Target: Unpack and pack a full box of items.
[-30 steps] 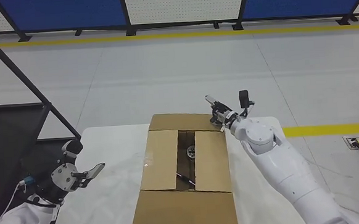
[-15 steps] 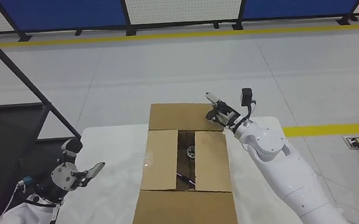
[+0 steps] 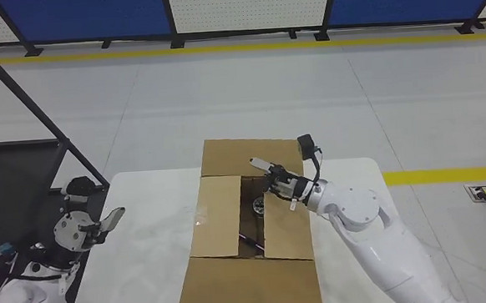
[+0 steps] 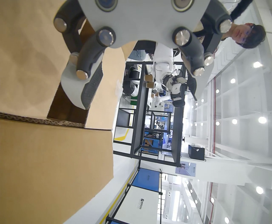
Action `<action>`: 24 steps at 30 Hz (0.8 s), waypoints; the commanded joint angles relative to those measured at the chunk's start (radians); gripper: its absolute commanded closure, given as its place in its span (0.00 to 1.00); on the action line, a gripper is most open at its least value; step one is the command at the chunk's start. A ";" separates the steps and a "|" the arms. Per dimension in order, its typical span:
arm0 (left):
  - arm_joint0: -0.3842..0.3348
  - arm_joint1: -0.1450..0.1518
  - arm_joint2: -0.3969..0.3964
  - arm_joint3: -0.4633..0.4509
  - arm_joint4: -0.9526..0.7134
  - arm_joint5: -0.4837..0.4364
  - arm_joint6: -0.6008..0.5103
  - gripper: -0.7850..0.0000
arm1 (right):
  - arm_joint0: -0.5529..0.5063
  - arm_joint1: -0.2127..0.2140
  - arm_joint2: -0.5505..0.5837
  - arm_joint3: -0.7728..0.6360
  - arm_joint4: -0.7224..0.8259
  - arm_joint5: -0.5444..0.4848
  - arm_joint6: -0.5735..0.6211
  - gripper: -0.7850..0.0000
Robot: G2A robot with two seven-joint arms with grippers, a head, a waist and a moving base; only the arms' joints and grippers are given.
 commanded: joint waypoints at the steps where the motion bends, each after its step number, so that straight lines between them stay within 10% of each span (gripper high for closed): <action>1: -0.002 0.001 -0.006 0.013 0.009 0.013 -0.017 0.00 | 0.002 0.000 -0.001 0.000 -0.023 0.023 -0.018 0.00; 24: 0.020 0.001 -0.017 0.002 0.005 0.009 -0.064 0.00 | 0.048 -0.029 -0.120 0.009 -0.112 0.095 0.098 0.00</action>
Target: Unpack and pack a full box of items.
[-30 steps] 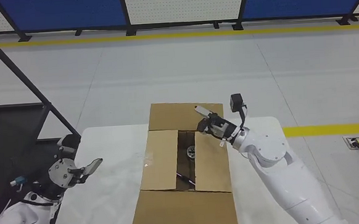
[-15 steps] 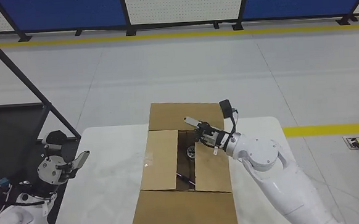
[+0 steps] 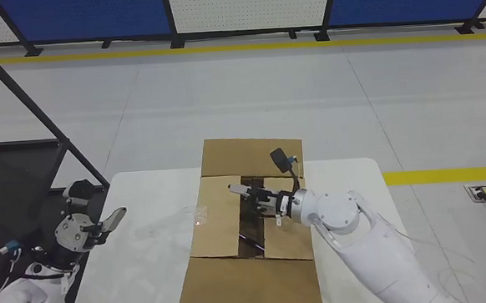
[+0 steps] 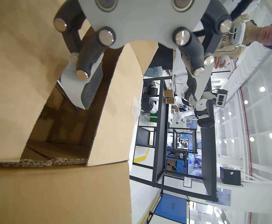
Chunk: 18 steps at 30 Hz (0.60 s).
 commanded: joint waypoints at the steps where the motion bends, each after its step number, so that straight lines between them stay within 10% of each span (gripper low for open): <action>1: 0.002 0.000 -0.005 0.003 0.000 -0.003 -0.001 0.00 | 0.011 -0.006 -0.009 0.015 0.004 0.002 -0.003 0.00; 18: 0.005 0.001 -0.004 0.002 -0.004 -0.017 -0.005 0.00 | 0.016 -0.009 -0.012 0.023 0.007 0.005 -0.007 0.00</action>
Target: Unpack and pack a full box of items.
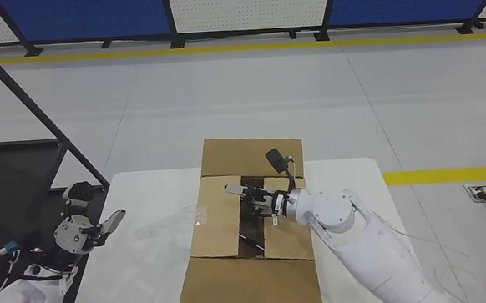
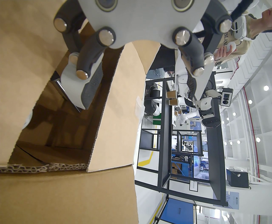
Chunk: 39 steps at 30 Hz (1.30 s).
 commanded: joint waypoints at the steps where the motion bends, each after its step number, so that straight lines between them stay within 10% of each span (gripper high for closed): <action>1: 0.000 0.000 0.000 0.000 0.000 0.000 0.000 0.00 | 0.000 0.000 0.000 0.000 0.000 0.000 0.000 0.00; 39: 0.056 -0.004 -0.028 0.020 -0.011 -0.001 0.023 0.00 | 0.027 -0.031 -0.064 0.017 -0.016 0.062 0.104 0.00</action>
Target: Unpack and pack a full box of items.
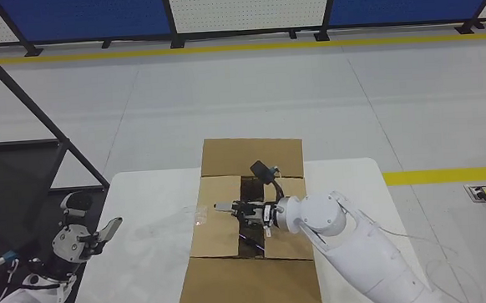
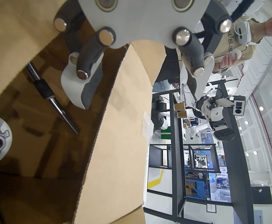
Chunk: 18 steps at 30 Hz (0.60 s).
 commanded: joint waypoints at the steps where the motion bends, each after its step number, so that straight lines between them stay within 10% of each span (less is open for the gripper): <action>1: 0.002 0.000 -0.004 0.008 -0.004 0.000 0.003 0.00 | 0.008 -0.006 -0.006 0.010 0.010 -0.015 0.000 0.00; 18: 0.010 -0.006 -0.022 0.062 -0.036 -0.005 0.031 0.00 | 0.029 -0.044 -0.021 -0.044 0.074 -0.138 -0.021 0.00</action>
